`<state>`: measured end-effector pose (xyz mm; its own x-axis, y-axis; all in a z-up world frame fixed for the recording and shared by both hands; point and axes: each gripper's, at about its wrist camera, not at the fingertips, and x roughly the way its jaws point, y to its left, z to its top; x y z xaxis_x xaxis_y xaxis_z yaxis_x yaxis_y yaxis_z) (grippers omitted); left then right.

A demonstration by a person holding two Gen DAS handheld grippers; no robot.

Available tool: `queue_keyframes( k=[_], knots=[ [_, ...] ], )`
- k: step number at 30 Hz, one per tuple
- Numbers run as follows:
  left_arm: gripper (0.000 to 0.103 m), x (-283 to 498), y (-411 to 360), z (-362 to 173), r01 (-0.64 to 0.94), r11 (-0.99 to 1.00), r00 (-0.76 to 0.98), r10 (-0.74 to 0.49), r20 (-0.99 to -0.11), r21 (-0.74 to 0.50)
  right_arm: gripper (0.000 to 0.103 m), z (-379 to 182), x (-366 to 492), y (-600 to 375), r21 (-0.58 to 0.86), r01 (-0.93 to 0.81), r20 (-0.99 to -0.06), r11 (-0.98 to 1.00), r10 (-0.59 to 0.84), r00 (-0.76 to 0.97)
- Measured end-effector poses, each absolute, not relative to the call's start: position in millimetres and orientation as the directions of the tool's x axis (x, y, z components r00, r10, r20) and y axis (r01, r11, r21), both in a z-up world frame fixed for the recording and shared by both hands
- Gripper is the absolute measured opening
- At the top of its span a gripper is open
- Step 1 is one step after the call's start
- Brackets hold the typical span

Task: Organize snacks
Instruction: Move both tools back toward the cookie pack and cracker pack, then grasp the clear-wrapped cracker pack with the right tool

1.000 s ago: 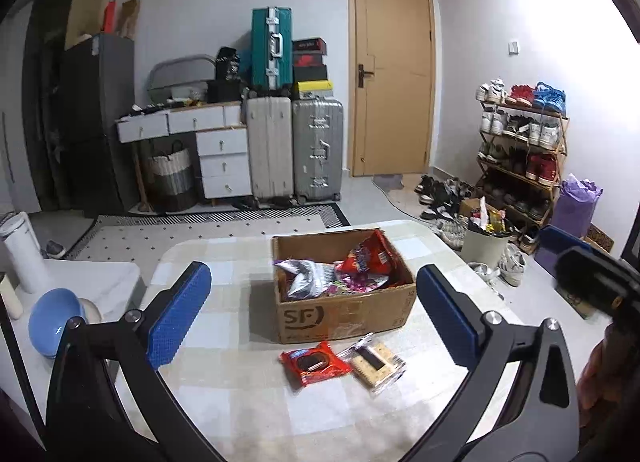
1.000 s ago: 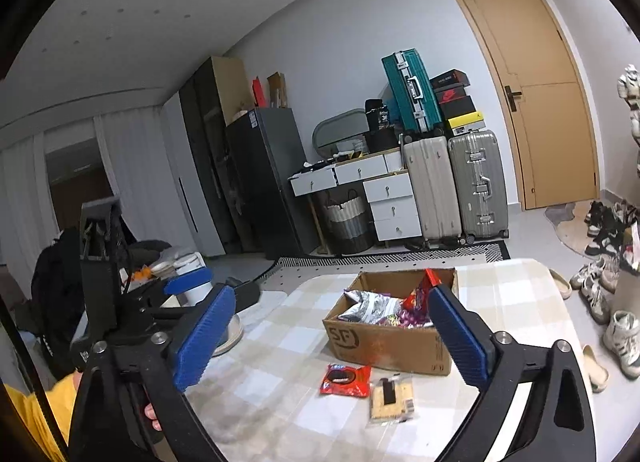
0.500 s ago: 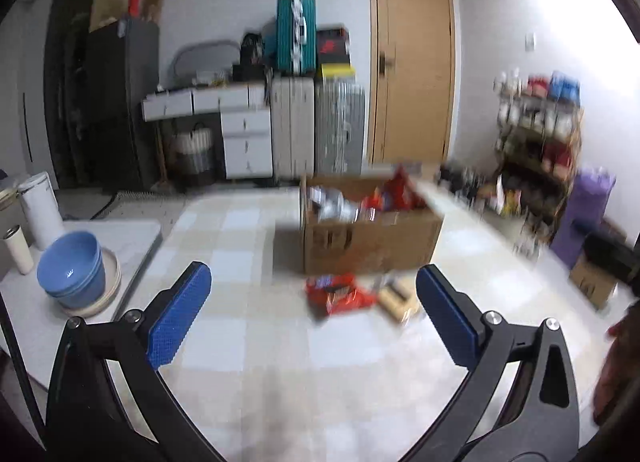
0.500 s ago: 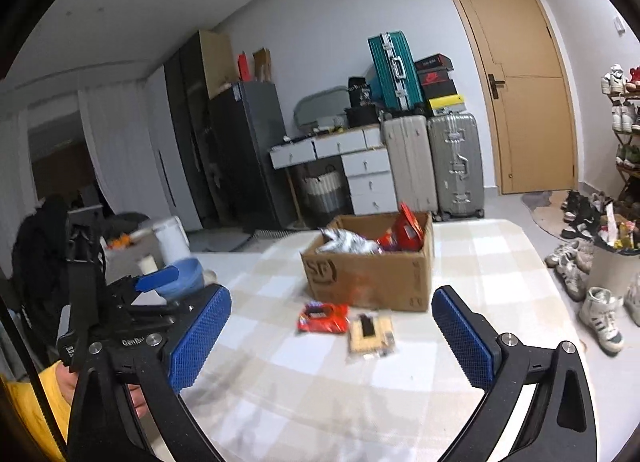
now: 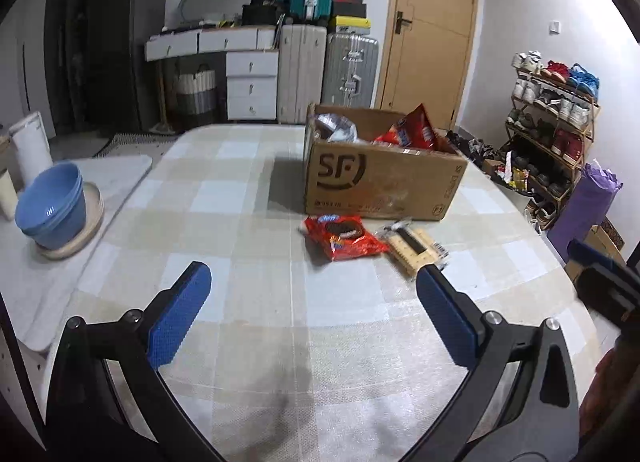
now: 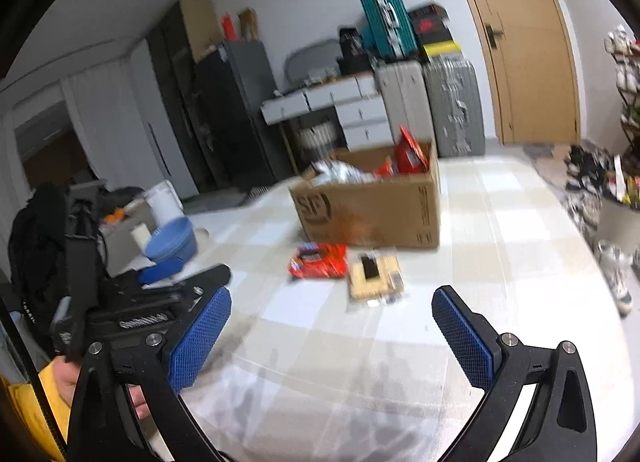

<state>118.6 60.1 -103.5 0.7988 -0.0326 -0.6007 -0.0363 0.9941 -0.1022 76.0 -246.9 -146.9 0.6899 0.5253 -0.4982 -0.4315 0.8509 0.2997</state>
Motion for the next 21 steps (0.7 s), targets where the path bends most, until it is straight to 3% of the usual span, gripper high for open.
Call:
queue_keyframes(
  k=[12, 19, 21],
  knots=[
    [0.102, 173.8, 70.9, -158.8, -0.077, 0.987, 0.718, -0.045, -0.694, -0.144, 0.102, -201.6, 173.5, -205.3, 0.17, -0.426, -0.718, 0.889, 0.408, 0.565],
    [0.102, 201.8, 78.1, -166.2, -0.091, 0.981, 0.699, -0.06, -0.713, -0.172, 0.102, -221.0, 232.4, -182.7, 0.142, -0.43, -0.781, 0.892, 0.367, 0.505],
    [0.102, 206.1, 79.9, -166.8, -0.097, 0.98, 0.697, -0.058, -0.715, -0.174, 0.094, -226.6, 241.7, -178.0, 0.108, -0.426, -0.798, 0.898, 0.334, 0.502]
  ],
)
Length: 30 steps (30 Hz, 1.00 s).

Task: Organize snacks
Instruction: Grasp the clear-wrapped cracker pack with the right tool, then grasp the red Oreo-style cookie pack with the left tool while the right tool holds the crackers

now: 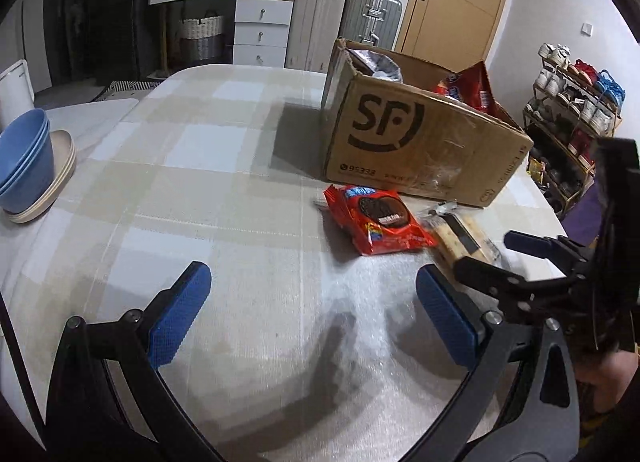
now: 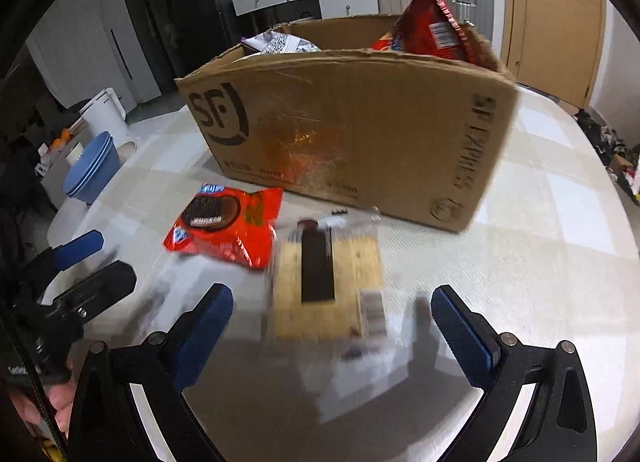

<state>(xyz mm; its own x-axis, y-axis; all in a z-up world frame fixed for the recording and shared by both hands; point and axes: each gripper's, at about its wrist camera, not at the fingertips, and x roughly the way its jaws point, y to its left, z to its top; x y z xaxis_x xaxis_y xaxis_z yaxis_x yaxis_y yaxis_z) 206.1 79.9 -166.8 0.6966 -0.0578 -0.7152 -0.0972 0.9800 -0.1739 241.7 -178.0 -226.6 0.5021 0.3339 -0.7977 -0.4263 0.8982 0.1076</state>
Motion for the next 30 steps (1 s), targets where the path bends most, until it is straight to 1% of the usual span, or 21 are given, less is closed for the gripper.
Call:
queue_keyframes(
  k=[3, 4, 5, 7, 9, 13, 16, 18, 24, 26, 27, 30],
  knots=[
    [0.102, 211.6, 83.0, -166.9, -0.108, 0.978, 0.694, -0.055, -0.718, -0.18, 0.087, -231.2, 246.0, -171.0, 0.032, -0.435, -0.806, 0.9, 0.281, 0.521],
    [0.102, 214.7, 83.4, -167.4, -0.109, 0.977, 0.692, -0.056, -0.72, -0.181, 0.087, -232.1, 246.1, -168.7, 0.01, -0.439, -0.808, 0.898, 0.266, 0.526],
    [0.102, 215.6, 84.1, -167.5, -0.108, 0.977, 0.691, -0.057, -0.721, -0.182, 0.086, -231.4, 245.7, -168.0, 0.008, -0.443, -0.804, 0.896, 0.269, 0.53],
    [0.102, 217.5, 84.1, -167.8, -0.111, 0.978, 0.69, -0.051, -0.722, -0.175, 0.08, -230.7, 240.5, -167.7, 0.008, -0.452, -0.802, 0.892, 0.275, 0.53],
    [0.102, 219.7, 83.5, -168.9, -0.113, 0.979, 0.686, -0.047, -0.726, -0.17, 0.058, -227.4, 235.3, -167.6, 0.005, -0.47, -0.796, 0.883, 0.288, 0.533],
    [0.102, 221.3, 84.3, -171.9, -0.123, 0.979, 0.676, -0.038, -0.736, -0.163, 0.058, -226.7, 231.7, -172.8, 0.036, -0.482, -0.783, 0.875, 0.325, 0.531],
    [0.102, 220.7, 84.3, -172.3, -0.124, 0.98, 0.674, -0.034, -0.738, -0.158, 0.058, -222.9, 231.5, -188.2, 0.146, -0.463, -0.764, 0.874, 0.397, 0.509],
    [0.102, 220.5, 83.7, -171.9, -0.123, 0.981, 0.676, -0.027, -0.736, -0.148, 0.058, -220.2, 226.9, -202.5, 0.236, -0.464, -0.723, 0.854, 0.473, 0.504],
    [0.102, 231.5, 78.7, -170.5, -0.111, 0.982, 0.662, -0.04, -0.749, -0.151, 0.058, -210.2, 213.1, -237.8, 0.392, -0.463, -0.599, 0.795, 0.602, 0.527],
    [0.102, 238.7, 71.8, -167.1, -0.1, 0.986, 0.663, -0.034, -0.748, -0.135, 0.058, -209.4, 212.6, -243.2, 0.407, -0.457, -0.587, 0.791, 0.61, 0.533],
    [0.102, 243.2, 67.1, -164.7, -0.084, 0.987, 0.669, -0.046, -0.742, -0.137, 0.058, -207.5, 212.8, -251.1, 0.448, -0.444, -0.555, 0.776, 0.631, 0.543],
    [0.102, 259.3, 56.3, -164.9, -0.072, 0.989, 0.652, -0.049, -0.756, -0.126, 0.058, -205.6, 209.7, -258.5, 0.485, -0.433, -0.523, 0.76, 0.649, 0.553]
  ],
)
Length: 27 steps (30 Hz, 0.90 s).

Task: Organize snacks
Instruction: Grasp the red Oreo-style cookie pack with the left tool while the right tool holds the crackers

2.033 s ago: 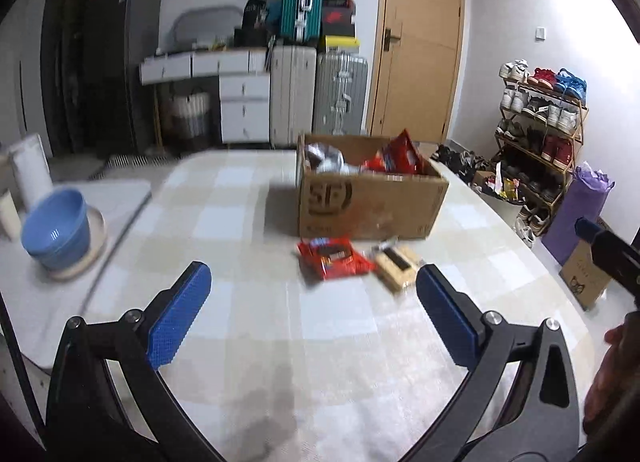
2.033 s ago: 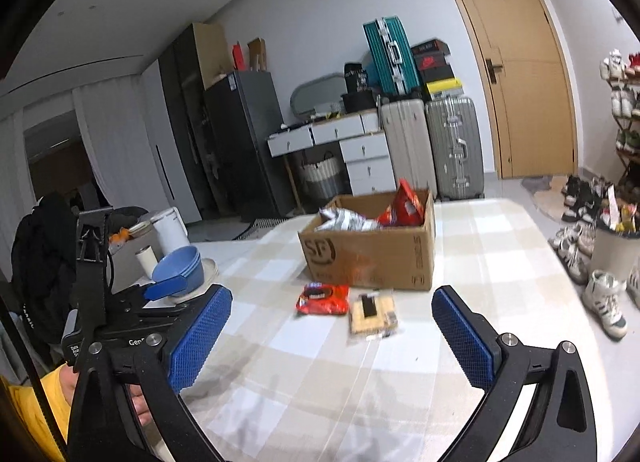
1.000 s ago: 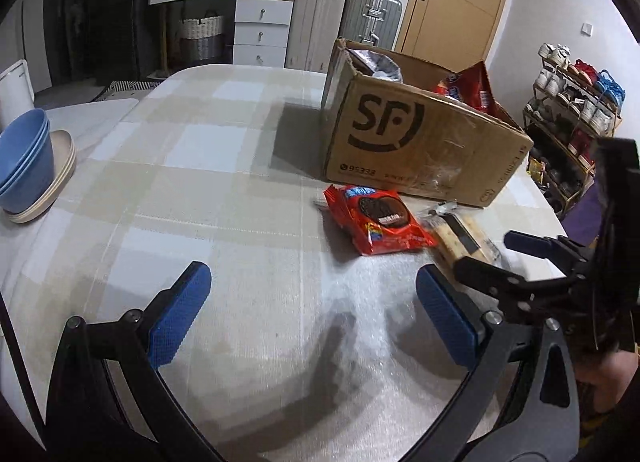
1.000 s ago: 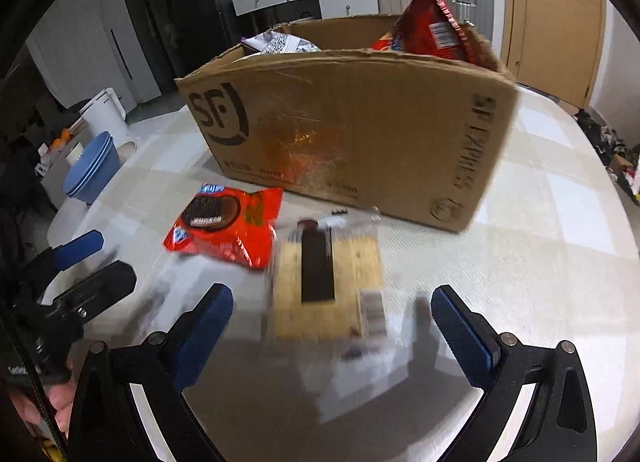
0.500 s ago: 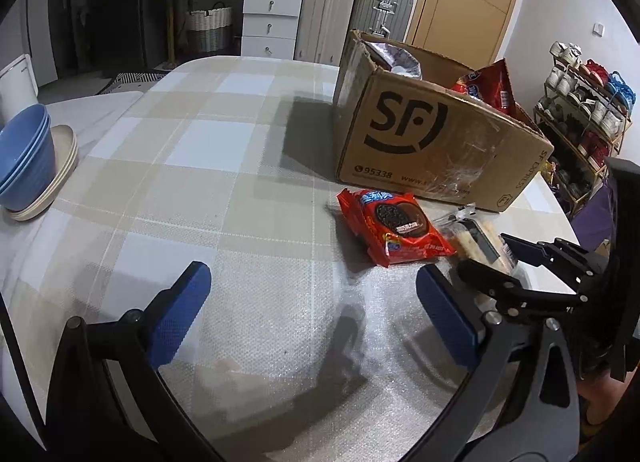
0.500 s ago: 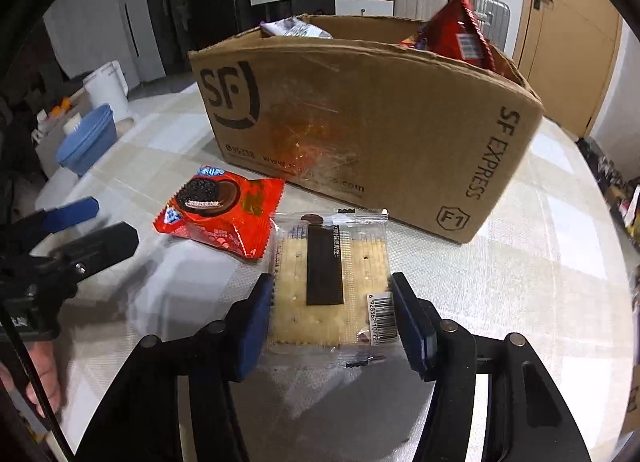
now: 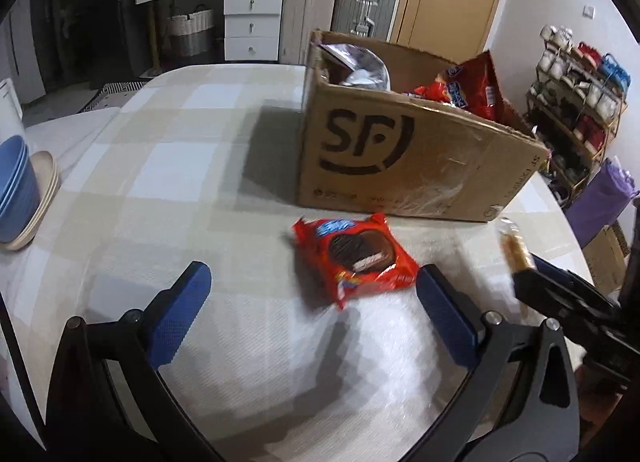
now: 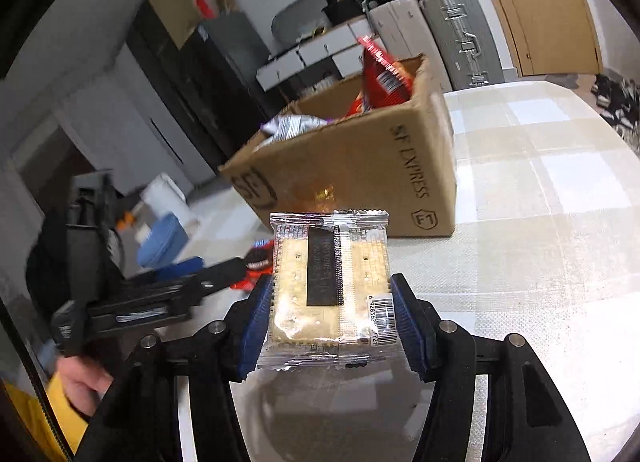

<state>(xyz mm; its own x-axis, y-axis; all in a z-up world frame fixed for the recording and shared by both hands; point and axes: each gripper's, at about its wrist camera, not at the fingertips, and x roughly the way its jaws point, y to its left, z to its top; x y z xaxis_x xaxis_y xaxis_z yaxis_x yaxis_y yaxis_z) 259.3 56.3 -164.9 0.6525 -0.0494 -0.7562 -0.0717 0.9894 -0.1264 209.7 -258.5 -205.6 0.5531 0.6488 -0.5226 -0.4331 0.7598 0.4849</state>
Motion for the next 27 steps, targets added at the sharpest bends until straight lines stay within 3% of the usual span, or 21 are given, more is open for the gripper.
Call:
queue_keyframes(
  k=[10, 13, 16, 18, 27],
  knots=[
    [0.101, 300.3, 45.7, -192.4, -0.133, 0.985, 0.56, -0.02, -0.828, -0.114, 0.058, -211.4, 213.6, -266.2, 0.547, -0.421, -0.483, 0.724, 0.683, 0.548],
    [0.096, 300.9, 43.8, -191.6, -0.154, 0.984, 0.565, 0.015, -0.825, -0.087, 0.058, -212.4, 213.9, -269.9, 0.547, -0.425, -0.479, 0.721, 0.686, 0.547],
    [0.076, 297.6, 40.3, -187.6, -0.141, 0.986, 0.572, 0.011, -0.82, -0.086, 0.058, -213.5, 214.9, -268.3, 0.545, -0.431, -0.478, 0.719, 0.689, 0.545],
    [0.047, 293.4, 38.8, -184.9, -0.12, 0.987, 0.58, -0.016, -0.815, -0.105, 0.058, -213.4, 214.5, -268.4, 0.543, -0.432, -0.476, 0.72, 0.688, 0.547],
    [0.037, 277.9, 40.6, -178.7, -0.098, 0.986, 0.577, -0.057, -0.814, -0.138, 0.058, -215.5, 214.0, -269.9, 0.55, -0.43, -0.466, 0.716, 0.691, 0.553]
  ],
)
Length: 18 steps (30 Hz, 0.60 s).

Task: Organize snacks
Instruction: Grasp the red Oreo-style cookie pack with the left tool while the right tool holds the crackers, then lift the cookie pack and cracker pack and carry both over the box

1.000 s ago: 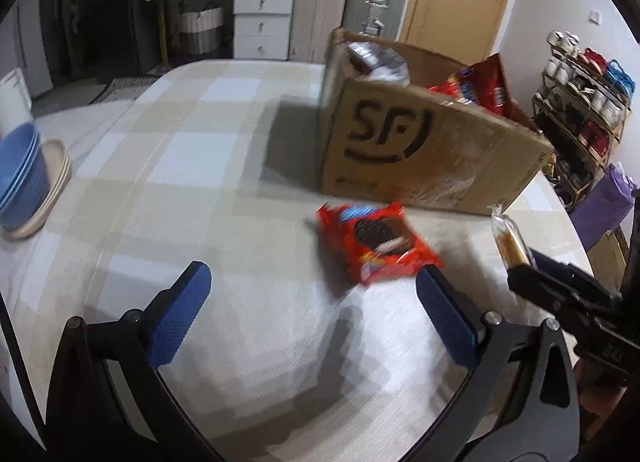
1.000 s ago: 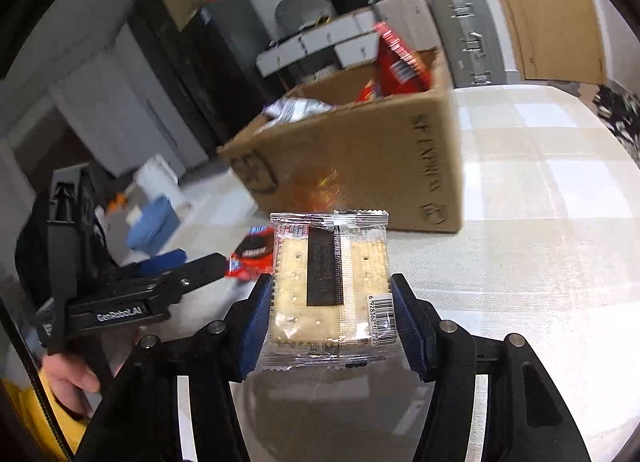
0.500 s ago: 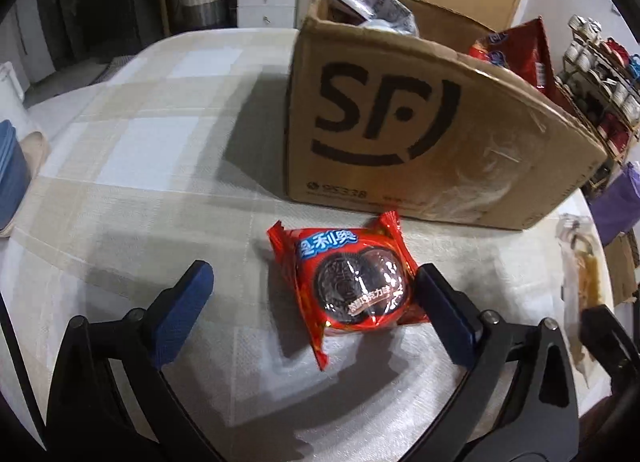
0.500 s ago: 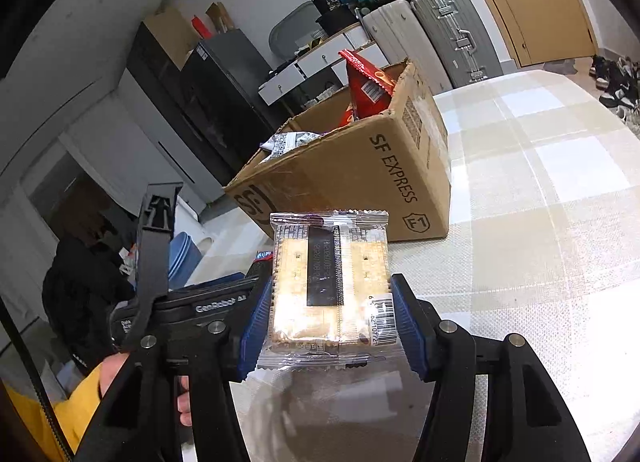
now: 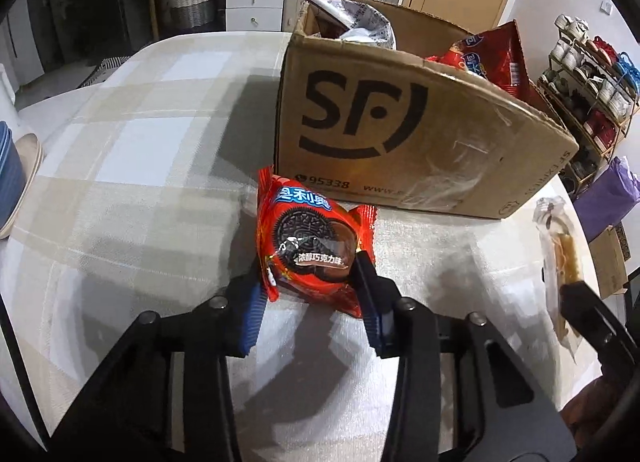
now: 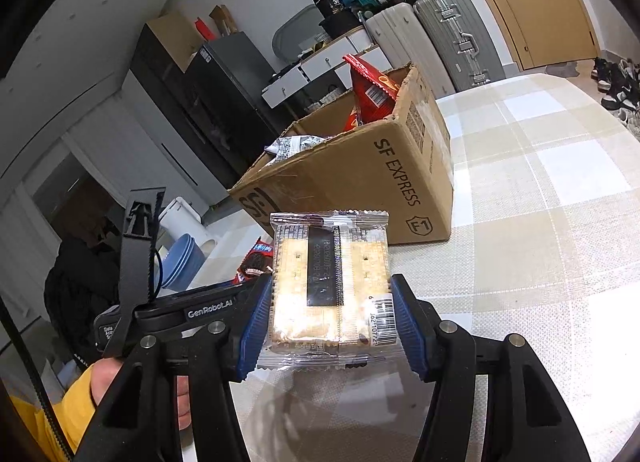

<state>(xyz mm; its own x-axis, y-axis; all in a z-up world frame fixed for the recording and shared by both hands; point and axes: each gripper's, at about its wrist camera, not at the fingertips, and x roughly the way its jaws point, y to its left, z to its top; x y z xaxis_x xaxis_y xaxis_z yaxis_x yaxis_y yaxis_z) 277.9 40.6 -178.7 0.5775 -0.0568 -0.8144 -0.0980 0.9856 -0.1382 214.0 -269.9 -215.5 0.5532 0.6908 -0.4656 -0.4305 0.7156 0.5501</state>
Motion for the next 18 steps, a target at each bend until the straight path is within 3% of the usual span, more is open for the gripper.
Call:
queue_keyframes(
  k=[18],
  knots=[
    [0.037, 205.7, 46.5, -149.0, -0.079, 0.988, 0.624, -0.054, -0.779, -0.132, 0.058, -200.6, 193.2, -274.0, 0.536, -0.466, -0.417, 0.703, 0.701, 0.578]
  ],
)
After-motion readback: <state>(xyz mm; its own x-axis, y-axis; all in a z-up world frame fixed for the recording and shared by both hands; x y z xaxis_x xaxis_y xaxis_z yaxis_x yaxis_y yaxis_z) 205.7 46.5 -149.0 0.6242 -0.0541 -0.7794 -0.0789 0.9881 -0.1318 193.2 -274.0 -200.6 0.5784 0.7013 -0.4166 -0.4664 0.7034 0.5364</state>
